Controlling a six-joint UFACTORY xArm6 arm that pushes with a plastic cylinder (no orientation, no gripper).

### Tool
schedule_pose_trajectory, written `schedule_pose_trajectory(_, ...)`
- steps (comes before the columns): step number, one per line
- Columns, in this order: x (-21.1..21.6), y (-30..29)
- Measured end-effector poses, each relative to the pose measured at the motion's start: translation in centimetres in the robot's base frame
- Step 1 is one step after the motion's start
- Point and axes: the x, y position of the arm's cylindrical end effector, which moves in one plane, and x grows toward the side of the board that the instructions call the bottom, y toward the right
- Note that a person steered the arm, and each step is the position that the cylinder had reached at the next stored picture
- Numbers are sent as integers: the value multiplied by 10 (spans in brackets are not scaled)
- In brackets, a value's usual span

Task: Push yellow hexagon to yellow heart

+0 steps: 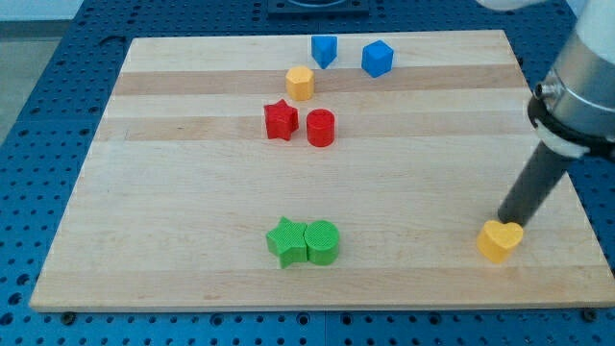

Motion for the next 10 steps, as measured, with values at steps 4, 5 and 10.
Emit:
schedule_pose_trajectory(4,-184,-116)
schedule_pose_trajectory(5,-186,-148)
schedule_pose_trajectory(10,-240,-332)
